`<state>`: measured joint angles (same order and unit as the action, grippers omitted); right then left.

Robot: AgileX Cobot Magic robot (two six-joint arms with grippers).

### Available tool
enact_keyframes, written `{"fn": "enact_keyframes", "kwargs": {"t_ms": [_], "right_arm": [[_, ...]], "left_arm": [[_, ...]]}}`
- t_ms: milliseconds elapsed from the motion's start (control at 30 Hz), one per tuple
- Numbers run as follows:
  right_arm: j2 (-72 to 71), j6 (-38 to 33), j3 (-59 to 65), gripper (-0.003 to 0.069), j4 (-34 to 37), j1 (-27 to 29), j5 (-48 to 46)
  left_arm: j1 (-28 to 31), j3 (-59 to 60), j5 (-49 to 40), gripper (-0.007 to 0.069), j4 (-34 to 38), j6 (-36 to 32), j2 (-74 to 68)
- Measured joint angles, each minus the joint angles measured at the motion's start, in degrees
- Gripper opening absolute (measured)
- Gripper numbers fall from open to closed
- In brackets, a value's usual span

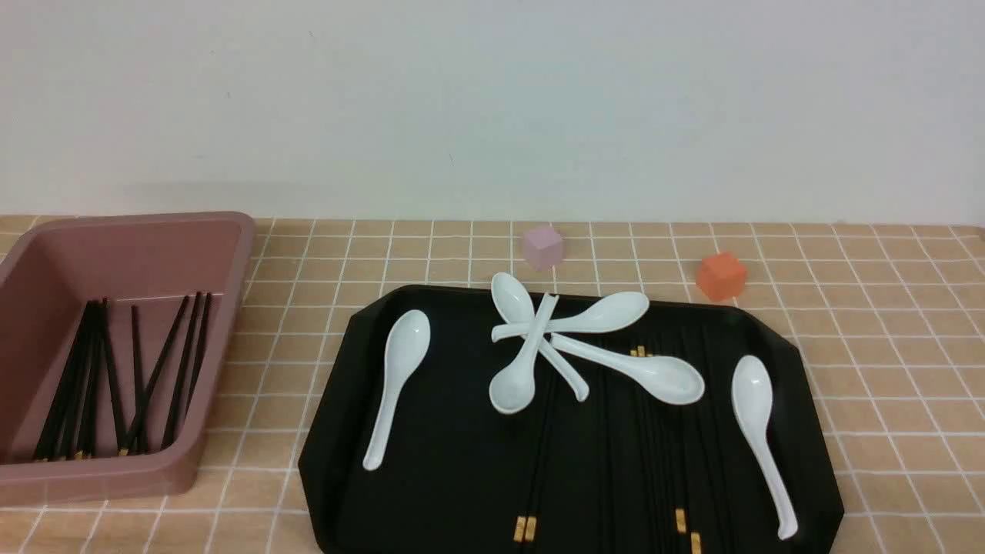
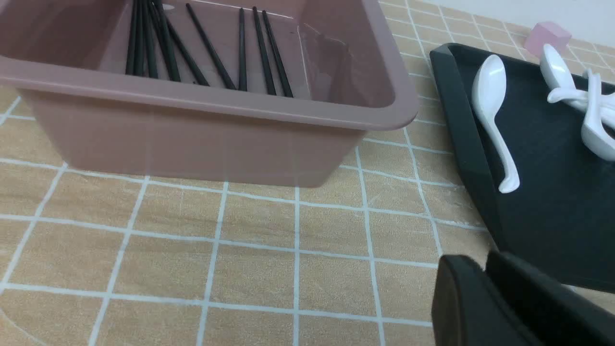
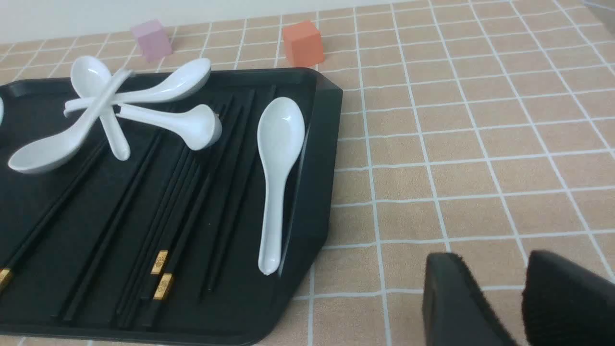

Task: On brown tablecloth take chopsticks from black tray and put them in box.
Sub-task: 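Move the gripper over the chopsticks on the black tray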

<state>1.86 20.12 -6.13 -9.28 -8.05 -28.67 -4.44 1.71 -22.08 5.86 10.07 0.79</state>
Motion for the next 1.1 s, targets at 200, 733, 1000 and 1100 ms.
{"fn": "enact_keyframes", "kwargs": {"t_ms": [200, 733, 1000, 1100], "right_arm": [[0.0, 0.0, 0.0, 0.024, 0.0, 0.0, 0.0], [0.0, 0.0, 0.0, 0.024, 0.0, 0.0, 0.0], [0.0, 0.0, 0.0, 0.024, -0.46, 0.0, 0.0], [0.0, 0.0, 0.0, 0.024, -0.58, 0.0, 0.04]], "left_arm": [[0.0, 0.0, 0.0, 0.0093, 0.0, 0.0, 0.0], [0.0, 0.0, 0.0, 0.0113, 0.0, 0.0, 0.0], [0.0, 0.0, 0.0, 0.012, 0.0, 0.0, 0.0], [0.0, 0.0, 0.0, 0.0125, 0.0, 0.0, 0.0]]}}
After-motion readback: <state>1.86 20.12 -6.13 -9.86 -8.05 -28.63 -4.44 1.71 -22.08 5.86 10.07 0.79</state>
